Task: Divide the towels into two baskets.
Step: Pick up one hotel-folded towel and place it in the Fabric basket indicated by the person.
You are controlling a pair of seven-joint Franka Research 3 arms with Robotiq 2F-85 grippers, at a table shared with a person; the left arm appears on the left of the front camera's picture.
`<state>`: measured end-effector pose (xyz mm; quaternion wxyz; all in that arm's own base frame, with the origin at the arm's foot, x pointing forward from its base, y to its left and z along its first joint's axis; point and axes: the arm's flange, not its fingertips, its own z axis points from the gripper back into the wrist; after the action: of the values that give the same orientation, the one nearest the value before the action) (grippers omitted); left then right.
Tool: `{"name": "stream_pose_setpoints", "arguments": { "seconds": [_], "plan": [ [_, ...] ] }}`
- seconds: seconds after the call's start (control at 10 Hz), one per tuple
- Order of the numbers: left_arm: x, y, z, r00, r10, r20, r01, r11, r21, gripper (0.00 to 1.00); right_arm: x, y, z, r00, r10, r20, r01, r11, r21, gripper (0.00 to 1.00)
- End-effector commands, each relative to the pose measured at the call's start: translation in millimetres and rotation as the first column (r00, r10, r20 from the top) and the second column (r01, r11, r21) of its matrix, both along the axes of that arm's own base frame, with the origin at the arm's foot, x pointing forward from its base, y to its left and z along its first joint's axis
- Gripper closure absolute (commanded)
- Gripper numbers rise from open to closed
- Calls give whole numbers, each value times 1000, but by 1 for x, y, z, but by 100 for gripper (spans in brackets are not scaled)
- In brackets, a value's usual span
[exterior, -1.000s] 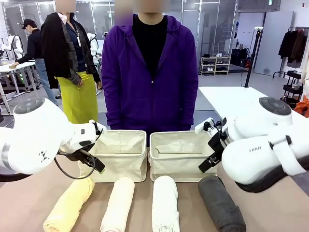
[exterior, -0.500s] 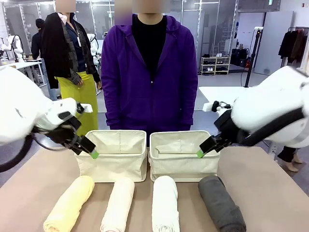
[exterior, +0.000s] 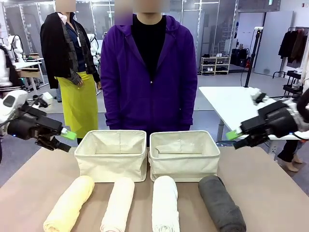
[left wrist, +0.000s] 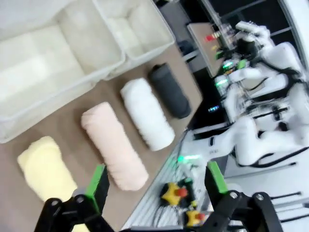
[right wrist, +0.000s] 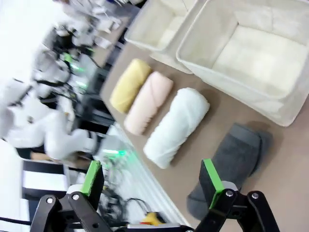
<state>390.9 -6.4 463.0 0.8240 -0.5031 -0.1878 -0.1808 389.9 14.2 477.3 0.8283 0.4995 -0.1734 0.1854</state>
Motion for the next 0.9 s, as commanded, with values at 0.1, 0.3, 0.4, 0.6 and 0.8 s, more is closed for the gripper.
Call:
{"name": "stream_pose_setpoints", "arguments": {
  "seconds": [0.1,0.3,0.4,0.6,0.8],
  "plan": [
    [0,67,-23,984,162,-69,-173,962,-213,0,-1,-79,-16,976,-170,-135,194,961,197,0],
    [-29,125,-21,946,315,-76,-324,902,-286,0,-23,-153,-24,930,-325,-171,359,903,237,0],
    [-53,159,-17,904,421,-76,-423,854,-305,0,-42,-194,-31,885,-420,-199,462,844,272,0],
    [-98,203,-14,822,563,-87,-560,770,-307,0,-85,-246,-36,811,-550,-203,585,740,332,0],
    [-129,224,-5,761,645,-73,-633,713,-301,0,-119,-270,-29,769,-616,-171,633,699,331,0]
  ]
}}
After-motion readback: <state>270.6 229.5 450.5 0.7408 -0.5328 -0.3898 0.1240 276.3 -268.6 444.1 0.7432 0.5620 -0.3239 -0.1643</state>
